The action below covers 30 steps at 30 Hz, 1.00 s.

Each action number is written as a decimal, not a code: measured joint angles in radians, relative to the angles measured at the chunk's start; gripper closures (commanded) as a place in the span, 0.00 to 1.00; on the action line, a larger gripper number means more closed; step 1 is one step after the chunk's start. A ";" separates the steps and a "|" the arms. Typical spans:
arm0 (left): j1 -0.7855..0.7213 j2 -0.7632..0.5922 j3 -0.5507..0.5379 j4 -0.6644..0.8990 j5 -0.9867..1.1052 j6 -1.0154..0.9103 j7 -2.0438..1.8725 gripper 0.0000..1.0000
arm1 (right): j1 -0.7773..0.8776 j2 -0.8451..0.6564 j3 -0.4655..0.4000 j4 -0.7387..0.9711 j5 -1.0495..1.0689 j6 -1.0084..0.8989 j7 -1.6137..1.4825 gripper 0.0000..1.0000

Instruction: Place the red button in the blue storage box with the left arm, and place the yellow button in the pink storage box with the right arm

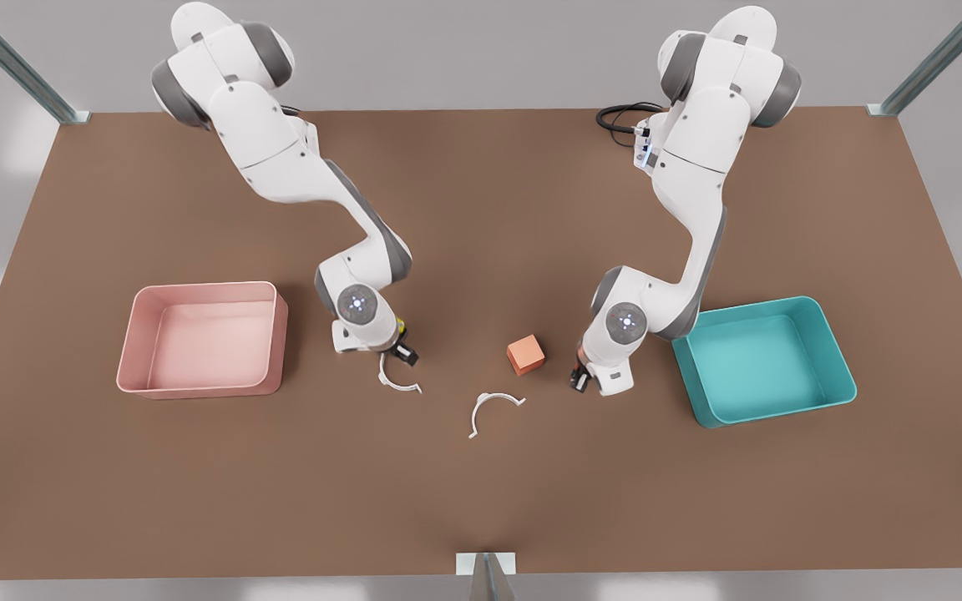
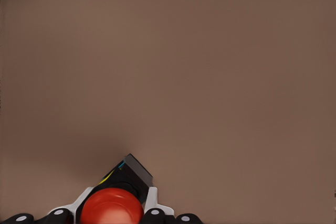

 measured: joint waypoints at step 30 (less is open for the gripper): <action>0.280 -0.207 0.144 0.022 0.124 -0.477 0.378 0.00 | -0.010 -0.092 0.022 -0.051 -0.008 0.122 0.263 0.69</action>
